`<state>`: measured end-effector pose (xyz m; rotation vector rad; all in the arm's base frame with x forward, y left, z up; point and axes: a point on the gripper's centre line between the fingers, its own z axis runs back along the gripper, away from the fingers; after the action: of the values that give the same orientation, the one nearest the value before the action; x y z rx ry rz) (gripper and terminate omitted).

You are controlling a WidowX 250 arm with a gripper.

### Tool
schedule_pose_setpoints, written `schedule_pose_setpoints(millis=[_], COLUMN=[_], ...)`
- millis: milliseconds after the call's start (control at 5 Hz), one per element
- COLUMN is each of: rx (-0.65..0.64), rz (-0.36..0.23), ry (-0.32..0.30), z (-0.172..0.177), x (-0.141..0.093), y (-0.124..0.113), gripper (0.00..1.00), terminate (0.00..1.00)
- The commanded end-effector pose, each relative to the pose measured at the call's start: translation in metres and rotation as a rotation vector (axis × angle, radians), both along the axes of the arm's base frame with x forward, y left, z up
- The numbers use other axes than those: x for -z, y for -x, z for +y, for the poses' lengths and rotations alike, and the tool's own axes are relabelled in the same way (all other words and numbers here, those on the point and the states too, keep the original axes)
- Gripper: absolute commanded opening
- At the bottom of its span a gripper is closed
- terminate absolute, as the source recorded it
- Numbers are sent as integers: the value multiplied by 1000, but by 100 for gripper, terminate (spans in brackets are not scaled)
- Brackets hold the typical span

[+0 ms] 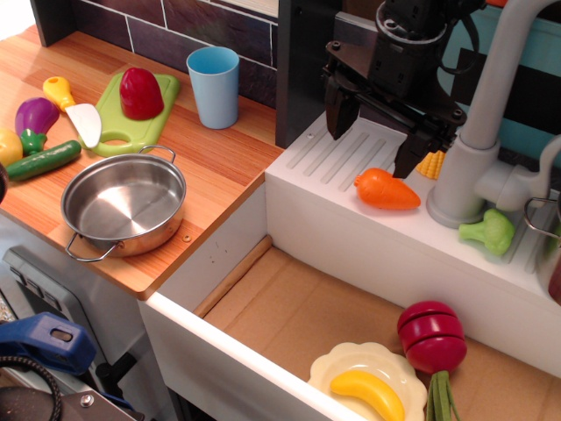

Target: Put carrot in pot or pan

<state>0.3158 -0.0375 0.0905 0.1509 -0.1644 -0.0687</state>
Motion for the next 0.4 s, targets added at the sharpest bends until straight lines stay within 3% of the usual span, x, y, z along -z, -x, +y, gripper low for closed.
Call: schedule_pose_setpoints(millis=[0,200], rx=[0,77], rz=[0,-82], ry=[0,-3], z=[0,-3], x=[0,5], y=[0,-2], gripper=[100,100], terminate=[0,0])
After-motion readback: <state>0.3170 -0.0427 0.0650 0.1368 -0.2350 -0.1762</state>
